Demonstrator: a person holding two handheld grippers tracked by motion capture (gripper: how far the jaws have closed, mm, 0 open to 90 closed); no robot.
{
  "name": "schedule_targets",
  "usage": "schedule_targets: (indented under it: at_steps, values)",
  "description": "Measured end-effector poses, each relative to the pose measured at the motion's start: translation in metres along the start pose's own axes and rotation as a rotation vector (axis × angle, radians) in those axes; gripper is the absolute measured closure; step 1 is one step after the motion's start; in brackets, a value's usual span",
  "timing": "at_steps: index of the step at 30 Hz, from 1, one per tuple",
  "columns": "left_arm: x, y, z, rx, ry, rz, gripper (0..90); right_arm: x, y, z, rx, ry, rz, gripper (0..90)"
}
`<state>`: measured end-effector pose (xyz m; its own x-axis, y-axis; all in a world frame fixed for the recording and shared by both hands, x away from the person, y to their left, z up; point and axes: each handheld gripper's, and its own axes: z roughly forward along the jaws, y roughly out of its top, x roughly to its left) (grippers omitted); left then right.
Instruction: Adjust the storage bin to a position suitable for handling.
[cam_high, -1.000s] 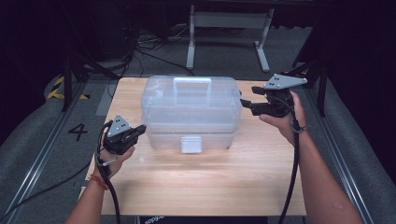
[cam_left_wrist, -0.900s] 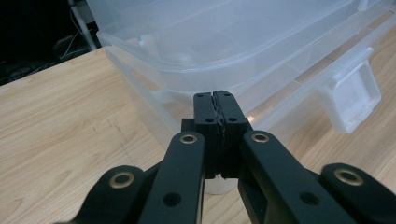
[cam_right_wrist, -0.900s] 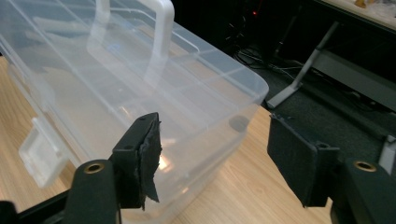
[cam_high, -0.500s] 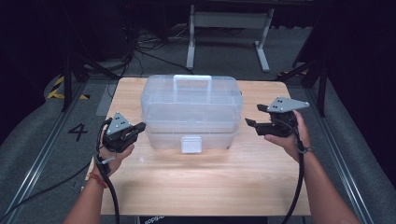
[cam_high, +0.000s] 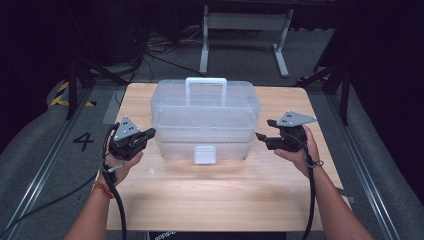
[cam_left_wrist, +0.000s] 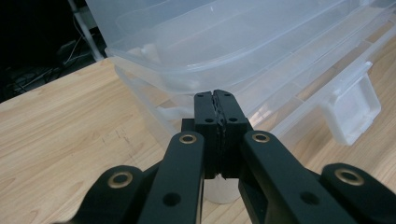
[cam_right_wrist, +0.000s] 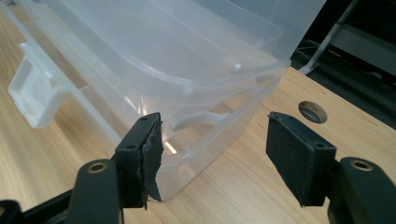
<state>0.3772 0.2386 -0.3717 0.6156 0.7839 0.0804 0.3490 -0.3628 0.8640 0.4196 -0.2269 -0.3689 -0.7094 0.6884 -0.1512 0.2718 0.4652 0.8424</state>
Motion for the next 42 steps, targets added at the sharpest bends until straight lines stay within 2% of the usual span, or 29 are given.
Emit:
schedule_targets:
  at_steps: [6, 11, 15, 20, 26, 29, 34, 38, 40, 42]
  values:
    - [0.001, 0.0, 0.0, -0.004, -0.005, 0.001, 88.7, -0.002, 0.0, 0.011, -0.032, -0.034, 0.028, 39.2]
    - [0.001, 0.002, 0.0, -0.002, 0.0, 0.015, 87.5, 0.0, 0.0, 0.014, -0.059, -0.051, 0.023, 39.7]
    - [0.002, 0.005, -0.003, -0.016, 0.001, 0.013, 85.7, 0.001, 0.002, 0.014, -0.083, -0.079, -0.001, 40.6]
    - [0.005, 0.007, -0.01, -0.031, 0.014, 0.014, 82.9, -0.001, 0.006, 0.014, -0.103, -0.089, 0.009, 40.9]
    - [0.004, 0.005, -0.014, -0.021, 0.013, 0.021, 77.2, -0.003, 0.01, 0.014, -0.128, -0.103, 0.018, 41.8]
    - [0.003, 0.0, -0.017, -0.01, 0.018, 0.035, 75.3, -0.003, 0.012, 0.014, -0.146, -0.112, 0.021, 43.1]
    - [0.002, -0.013, -0.019, 0.015, 0.013, 0.03, 71.9, -0.004, 0.015, 0.015, -0.157, -0.124, 0.031, 43.9]
    - [0.004, -0.031, -0.02, 0.058, 0.001, 0.018, 67.3, -0.006, 0.019, 0.017, -0.177, -0.134, 0.049, 44.5]
    - [0.005, -0.041, -0.019, 0.087, 0.008, 0.021, 66.1, -0.006, 0.021, 0.018, -0.179, -0.142, 0.049, 45.3]
    - [0.005, -0.054, -0.017, 0.116, 0.006, 0.006, 65.0, -0.006, 0.022, 0.019, -0.181, -0.142, 0.057, 47.0]
